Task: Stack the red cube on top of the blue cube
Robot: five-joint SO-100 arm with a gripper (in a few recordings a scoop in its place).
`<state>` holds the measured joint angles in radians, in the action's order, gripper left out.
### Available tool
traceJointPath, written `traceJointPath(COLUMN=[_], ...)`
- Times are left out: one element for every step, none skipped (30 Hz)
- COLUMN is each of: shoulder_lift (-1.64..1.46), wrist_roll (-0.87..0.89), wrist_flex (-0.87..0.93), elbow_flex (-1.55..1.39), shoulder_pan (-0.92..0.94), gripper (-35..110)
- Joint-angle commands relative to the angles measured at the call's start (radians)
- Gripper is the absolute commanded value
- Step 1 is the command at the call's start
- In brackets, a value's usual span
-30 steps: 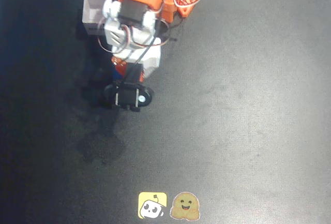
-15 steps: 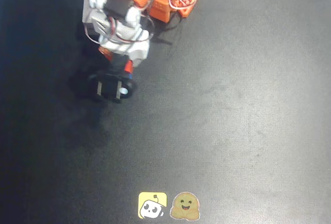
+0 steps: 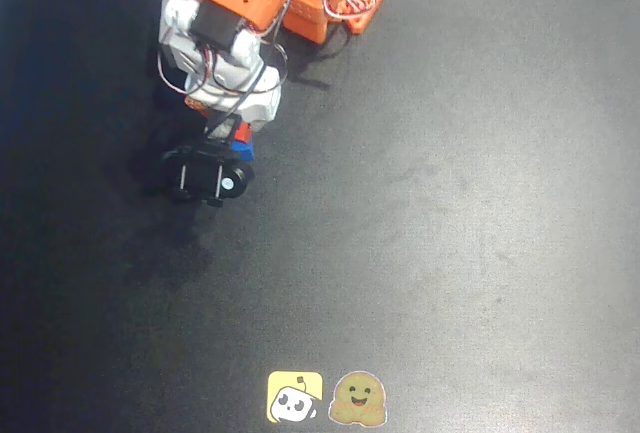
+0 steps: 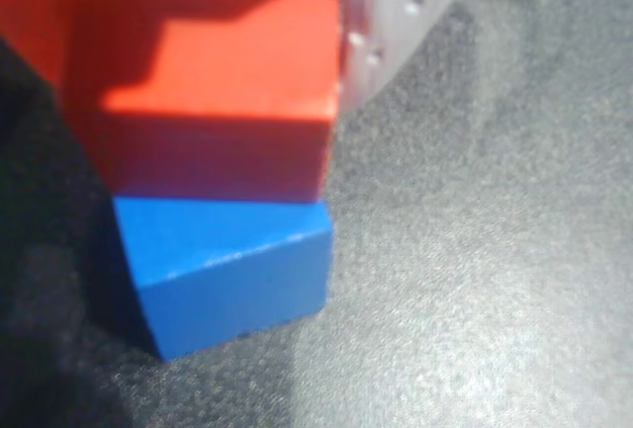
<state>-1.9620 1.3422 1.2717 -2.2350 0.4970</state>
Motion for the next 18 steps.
traceJointPath(shoulder_lift=[0.002, 0.002, 0.002, 0.002, 0.0, 0.0, 0.002, 0.002, 0.002, -0.002, -0.008, -0.014, -0.021, -0.029, -0.034, -0.04, -0.049, -0.055], wrist_roll=[0.003, 0.003, 0.006, 0.011, 0.011, 0.012, 0.012, 0.012, 0.012, 0.012, 0.012, 0.012, 0.012, 0.012, 0.011, 0.011, 0.011, 0.011], wrist_flex=[-0.017, -0.017, -0.017, -0.015, -0.014, -0.014, -0.014, -0.014, -0.014, -0.014, -0.011, -0.006, 0.0, 0.0, 0.002, 0.002, 0.0, 0.002], elbow_flex=[-0.006, -0.008, -0.008, -0.008, -0.008, -0.009, -0.009, -0.009, -0.009, -0.009, -0.008, -0.003, 0.0, 0.0, 0.0, -0.005, -0.006, -0.006], shoulder_pan=[0.009, 0.012, 0.015, 0.017, 0.02, 0.023, 0.025, 0.026, 0.029, 0.029, 0.029, 0.029, 0.029, 0.029, 0.029, 0.029, 0.029, 0.029], gripper=[0, 0, 0, 0, 0, 0, 0, 0, 0, 0, 0, 0, 0, 0, 0, 0, 0, 0])
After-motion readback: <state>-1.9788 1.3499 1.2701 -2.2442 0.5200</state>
